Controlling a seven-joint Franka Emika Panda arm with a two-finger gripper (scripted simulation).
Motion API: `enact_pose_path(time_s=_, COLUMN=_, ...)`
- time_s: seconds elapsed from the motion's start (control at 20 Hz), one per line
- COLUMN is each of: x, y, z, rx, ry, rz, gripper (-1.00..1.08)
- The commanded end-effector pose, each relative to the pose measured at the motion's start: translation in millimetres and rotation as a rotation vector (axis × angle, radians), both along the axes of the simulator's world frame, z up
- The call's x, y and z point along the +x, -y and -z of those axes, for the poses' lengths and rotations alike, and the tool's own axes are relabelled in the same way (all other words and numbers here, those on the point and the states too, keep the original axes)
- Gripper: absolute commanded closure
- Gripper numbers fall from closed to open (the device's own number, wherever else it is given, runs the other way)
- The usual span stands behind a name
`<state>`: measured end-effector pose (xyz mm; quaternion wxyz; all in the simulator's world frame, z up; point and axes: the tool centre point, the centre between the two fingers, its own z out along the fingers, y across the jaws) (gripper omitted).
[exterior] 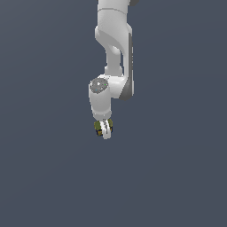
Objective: Pick up the object and move it to a goal position.
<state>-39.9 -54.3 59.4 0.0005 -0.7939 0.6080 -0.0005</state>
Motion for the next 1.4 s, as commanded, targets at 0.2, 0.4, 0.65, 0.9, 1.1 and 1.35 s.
enact_pose_path(time_s=0.2, x=-2.3, y=-3.9, z=-1.9, rx=0.000, ry=0.000, rz=0.000, gripper=1.08)
enact_pose_path(time_s=0.4, x=-9.2, y=-15.8, z=-8.1, rx=0.000, ry=0.000, rz=0.000, gripper=1.08)
enact_pose_path(time_s=0.65, x=-24.5, y=-42.9, z=-22.0, rx=0.001, ry=0.000, rz=0.000, gripper=1.08)
enact_pose_path(time_s=0.9, x=-44.1, y=-78.3, z=-40.6, rx=0.001, ry=0.000, rz=0.000, gripper=1.08)
enact_pose_path(time_s=1.1, x=-56.1, y=-101.5, z=-52.6, rx=0.000, ry=-0.001, rz=0.000, gripper=1.08)
enact_pose_path(time_s=1.35, x=-64.6, y=-118.8, z=-61.9, rx=0.000, ry=-0.001, rz=0.000, gripper=1.08)
